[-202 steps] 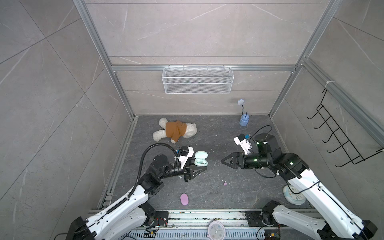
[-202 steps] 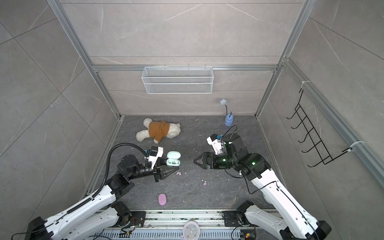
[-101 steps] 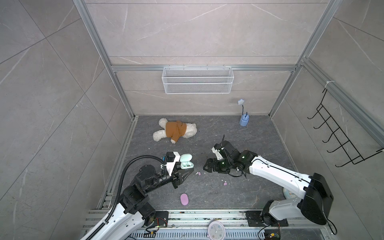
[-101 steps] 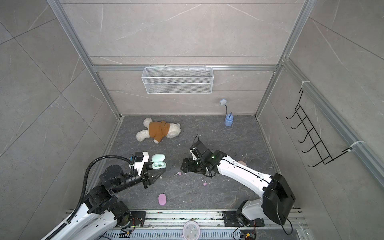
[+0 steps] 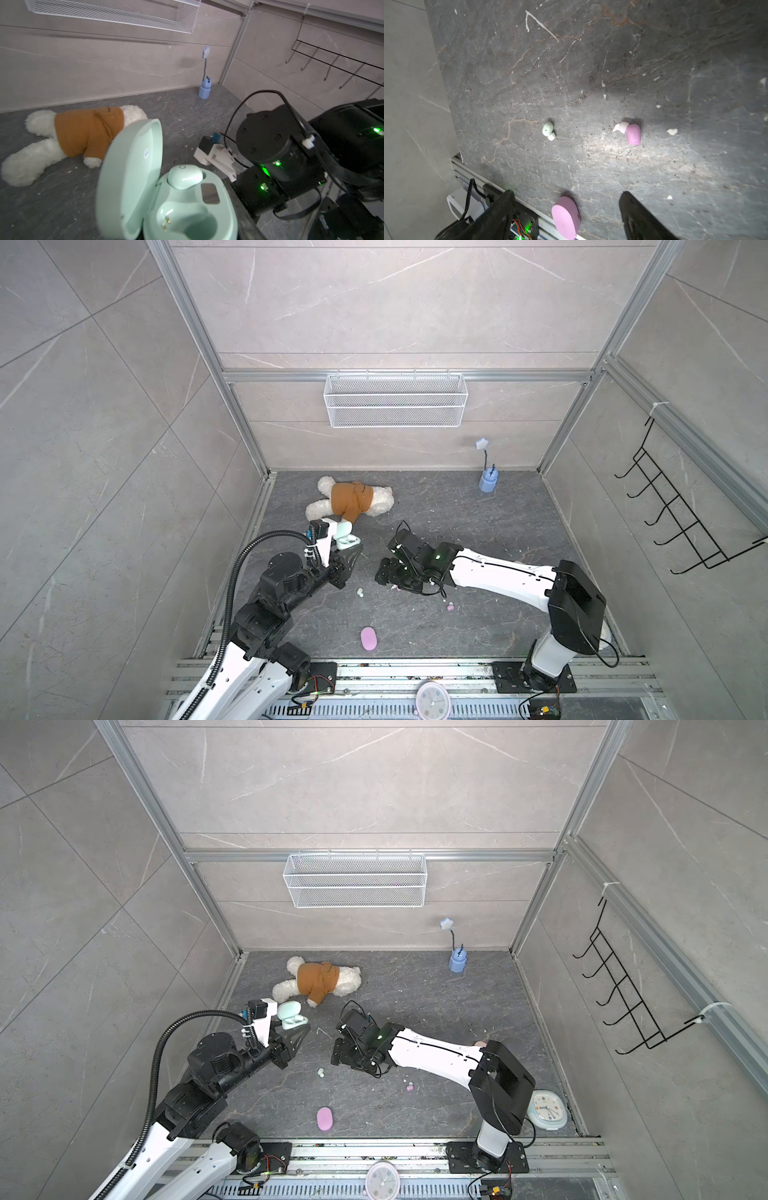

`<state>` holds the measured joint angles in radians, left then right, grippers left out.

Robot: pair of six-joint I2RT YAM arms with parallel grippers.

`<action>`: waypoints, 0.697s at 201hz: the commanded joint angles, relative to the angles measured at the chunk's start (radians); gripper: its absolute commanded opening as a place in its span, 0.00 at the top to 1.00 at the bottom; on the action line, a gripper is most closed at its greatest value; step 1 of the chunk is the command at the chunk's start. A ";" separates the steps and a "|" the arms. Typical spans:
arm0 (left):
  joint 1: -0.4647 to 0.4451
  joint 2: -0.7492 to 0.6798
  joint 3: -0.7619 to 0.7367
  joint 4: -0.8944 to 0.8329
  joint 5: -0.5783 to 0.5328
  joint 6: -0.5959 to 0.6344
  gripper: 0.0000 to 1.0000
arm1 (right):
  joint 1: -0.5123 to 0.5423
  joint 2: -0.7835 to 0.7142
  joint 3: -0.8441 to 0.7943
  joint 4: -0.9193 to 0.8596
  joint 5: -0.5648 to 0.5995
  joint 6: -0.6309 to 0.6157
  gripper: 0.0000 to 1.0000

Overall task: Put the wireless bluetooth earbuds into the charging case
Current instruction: 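Move the right gripper down over the second mint earbud on the table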

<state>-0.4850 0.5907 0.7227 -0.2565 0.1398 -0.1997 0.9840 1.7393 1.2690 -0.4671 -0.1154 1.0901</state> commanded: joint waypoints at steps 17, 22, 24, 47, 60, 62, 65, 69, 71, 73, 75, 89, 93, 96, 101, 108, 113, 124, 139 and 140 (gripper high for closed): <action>0.180 0.040 0.057 0.019 0.097 -0.013 0.81 | 0.025 0.095 0.131 -0.065 0.047 0.074 0.23; 0.200 0.046 0.058 0.026 0.105 -0.018 0.81 | 0.030 0.108 0.148 -0.079 0.050 0.075 0.24; 0.208 0.049 0.058 0.029 0.109 -0.020 0.81 | 0.032 0.114 0.155 -0.083 0.052 0.077 0.24; 0.306 0.078 0.041 0.084 0.171 -0.055 0.83 | 0.051 0.168 0.216 -0.125 0.068 0.095 0.28; 0.368 0.081 0.014 0.137 0.207 -0.089 0.83 | 0.058 0.207 0.261 -0.157 0.062 0.100 0.28; 0.377 0.081 0.009 0.143 0.212 -0.095 0.83 | 0.060 0.213 0.270 -0.164 0.061 0.099 0.29; 0.390 0.082 0.004 0.154 0.217 -0.102 0.83 | 0.062 0.224 0.285 -0.179 0.060 0.099 0.29; 0.407 0.083 -0.004 0.167 0.226 -0.111 0.83 | 0.061 0.237 0.304 -0.198 0.060 0.097 0.29; 0.413 0.083 -0.007 0.174 0.232 -0.118 0.83 | 0.063 0.243 0.313 -0.208 0.062 0.095 0.29; 0.422 0.083 -0.010 0.180 0.235 -0.121 0.83 | 0.063 0.249 0.323 -0.215 0.062 0.093 0.29; 0.427 0.084 -0.013 0.186 0.239 -0.124 0.83 | 0.064 0.254 0.332 -0.222 0.064 0.091 0.29; 0.442 0.086 -0.022 0.205 0.237 -0.129 0.83 | 0.070 0.292 0.400 -0.277 0.087 0.081 0.30; 0.442 0.086 -0.024 0.211 0.235 -0.130 0.83 | 0.073 0.304 0.419 -0.291 0.091 0.078 0.30; 0.442 0.085 -0.027 0.215 0.232 -0.134 0.83 | 0.073 0.314 0.435 -0.303 0.092 0.078 0.30; 0.443 0.083 -0.030 0.222 0.231 -0.137 0.83 | 0.074 0.332 0.459 -0.323 0.093 0.077 0.30; 0.442 0.082 -0.036 0.232 0.229 -0.143 0.83 | 0.074 0.360 0.495 -0.351 0.088 0.072 0.31; 0.443 0.080 -0.043 0.240 0.229 -0.149 0.83 | 0.075 0.379 0.522 -0.374 0.088 0.069 0.32; 0.443 0.077 -0.055 0.252 0.232 -0.160 0.83 | 0.075 0.414 0.571 -0.419 0.093 0.060 0.35; 0.442 0.067 -0.072 0.263 0.236 -0.170 0.83 | 0.076 0.451 0.613 -0.447 0.096 0.052 0.41; 0.443 0.066 -0.073 0.264 0.236 -0.171 0.83 | 0.075 0.452 0.616 -0.449 0.096 0.052 0.41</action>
<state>-0.0456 0.6785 0.6643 -0.0826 0.3424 -0.3294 1.0546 2.1304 1.8149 -0.7803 -0.0467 1.1557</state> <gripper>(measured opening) 0.415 0.614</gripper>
